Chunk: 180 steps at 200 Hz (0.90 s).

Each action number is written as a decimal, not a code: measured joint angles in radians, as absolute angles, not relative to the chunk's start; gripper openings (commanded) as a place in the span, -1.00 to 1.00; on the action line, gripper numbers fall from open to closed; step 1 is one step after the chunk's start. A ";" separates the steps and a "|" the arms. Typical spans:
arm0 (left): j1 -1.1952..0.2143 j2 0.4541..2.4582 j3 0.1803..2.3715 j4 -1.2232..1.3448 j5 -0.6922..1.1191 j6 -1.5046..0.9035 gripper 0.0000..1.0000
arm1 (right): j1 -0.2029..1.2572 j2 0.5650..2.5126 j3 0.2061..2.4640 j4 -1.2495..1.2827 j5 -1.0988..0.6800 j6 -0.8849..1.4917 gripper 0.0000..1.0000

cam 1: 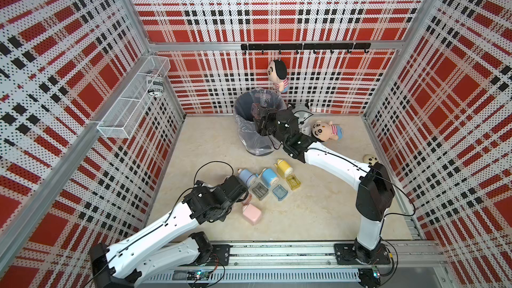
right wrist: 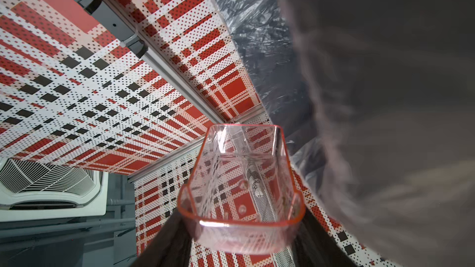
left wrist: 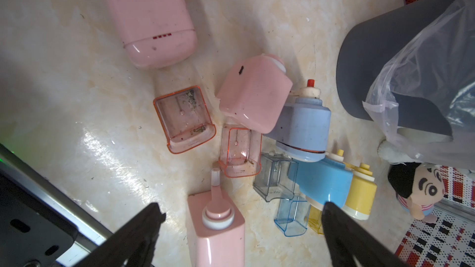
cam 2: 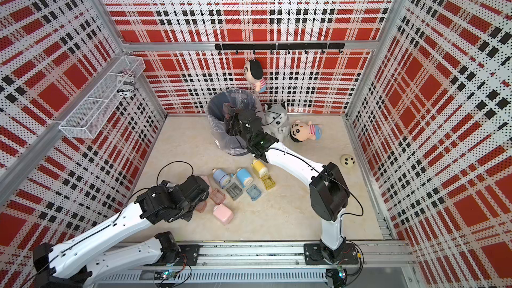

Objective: Take out the pencil sharpener tray and clean the shavings
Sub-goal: Pour the shavings into the trash bin.

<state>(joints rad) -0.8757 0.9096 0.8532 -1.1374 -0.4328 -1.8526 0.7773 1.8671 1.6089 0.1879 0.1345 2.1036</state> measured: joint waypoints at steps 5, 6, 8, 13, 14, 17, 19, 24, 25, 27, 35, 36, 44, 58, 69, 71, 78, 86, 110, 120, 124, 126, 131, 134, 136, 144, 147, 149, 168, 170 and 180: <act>-0.876 0.910 0.853 -1.137 -0.432 -1.853 0.97 | 0.777 1.867 1.609 0.187 0.134 2.104 -0.02; -0.876 0.910 0.853 -1.137 -0.432 -1.853 0.96 | 0.777 1.867 1.609 0.187 0.134 2.104 -0.02; -0.876 0.910 0.853 -1.137 -0.432 -1.853 0.96 | 0.777 1.867 1.609 0.187 0.134 2.104 -0.02; -0.876 0.910 0.853 -1.137 -0.431 -1.853 0.97 | 0.777 1.867 1.610 0.189 0.134 2.104 -0.02; -0.876 0.910 0.853 -1.137 -0.430 -1.853 0.97 | 0.777 1.867 1.610 0.189 0.134 2.104 -0.02; -0.876 0.910 0.853 -1.137 -0.430 -1.853 0.97 | 0.777 1.867 1.612 0.190 0.134 2.104 -0.02; -0.876 0.910 0.853 -1.137 -0.430 -1.853 0.96 | 0.778 1.867 1.613 0.191 0.134 2.103 -0.02; -0.876 0.910 0.853 -1.137 -0.429 -1.853 0.96 | 0.778 1.867 1.618 0.192 0.134 2.104 -0.02; -0.876 0.910 0.853 -1.137 -0.429 -1.853 0.97 | 0.778 1.867 1.620 0.192 0.134 2.104 -0.02; -0.876 0.910 0.853 -1.137 -0.429 -1.853 0.96 | 0.778 1.867 1.621 0.192 0.134 2.104 -0.02; -0.876 0.910 0.853 -1.137 -0.427 -1.853 0.96 | 0.778 1.867 1.625 0.193 0.135 2.103 -0.02; -0.876 0.910 0.853 -1.137 -0.427 -1.853 0.96 | 0.778 1.867 1.625 0.194 0.135 2.104 -0.02; -0.876 0.910 0.853 -1.137 -0.427 -1.853 0.96 | 0.779 1.867 1.625 0.201 0.136 2.103 -0.02; -0.876 0.910 0.853 -1.136 -0.427 -1.853 0.96 | 0.779 1.867 1.620 0.210 0.136 2.103 -0.02; -0.876 0.910 0.853 -1.134 -0.427 -1.853 0.97 | 0.779 1.867 1.604 0.224 0.136 2.103 -0.02; -0.876 0.910 0.853 -1.134 -0.427 -1.853 0.97 | 0.779 1.867 1.601 0.226 0.136 2.103 -0.02; -0.876 0.910 0.853 -1.132 -0.426 -1.853 0.96 | 0.779 1.867 1.588 0.231 0.136 2.103 -0.02; -0.876 0.910 0.853 -1.132 -0.426 -1.852 0.97 | 0.779 1.867 1.574 0.247 0.135 2.104 -0.03; -0.876 0.910 0.853 -1.130 -0.426 -1.852 0.97 | 0.779 1.867 1.573 0.252 0.133 2.104 -0.03; -0.876 0.910 0.852 -1.130 -0.426 -1.852 0.97 | 0.779 1.867 1.578 0.247 0.133 2.104 -0.02; -0.876 0.910 0.852 -1.130 -0.426 -1.852 0.97 | 0.779 1.867 1.583 0.242 0.133 2.104 -0.02; -0.876 0.910 0.852 -1.130 -0.426 -1.852 0.97 | 0.779 1.868 1.586 0.237 0.133 2.104 -0.02; -0.876 0.910 0.852 -1.130 -0.426 -1.852 0.96 | 0.779 1.868 1.594 0.230 0.133 2.104 -0.02; -0.876 0.910 0.852 -1.130 -0.426 -1.852 0.96 | 0.779 1.868 1.599 0.229 0.133 2.104 -0.02; -0.876 0.910 0.852 -1.130 -0.426 -1.852 0.97 | 0.779 1.868 1.604 0.226 0.133 2.104 -0.02; -0.876 0.910 0.852 -1.130 -0.426 -1.852 0.97 | 0.779 1.869 1.620 0.222 0.133 2.104 -0.02; -0.876 0.910 0.852 -1.130 -0.426 -1.852 0.96 | 0.779 1.869 1.626 0.221 0.133 2.104 -0.02; -0.876 0.910 0.852 -1.130 -0.426 -1.852 0.97 | 0.779 1.868 1.630 0.221 0.133 2.104 -0.02; -0.876 0.910 0.852 -1.129 -0.426 -1.852 0.96 | 0.779 1.868 1.656 0.230 0.133 2.104 -0.02; -0.876 0.910 0.852 -1.129 -0.426 -1.852 0.96 | 0.779 1.868 1.656 0.233 0.133 2.104 -0.02; -0.876 0.910 0.852 -1.129 -0.425 -1.852 0.97 | 0.779 1.868 1.652 0.240 0.134 2.104 -0.02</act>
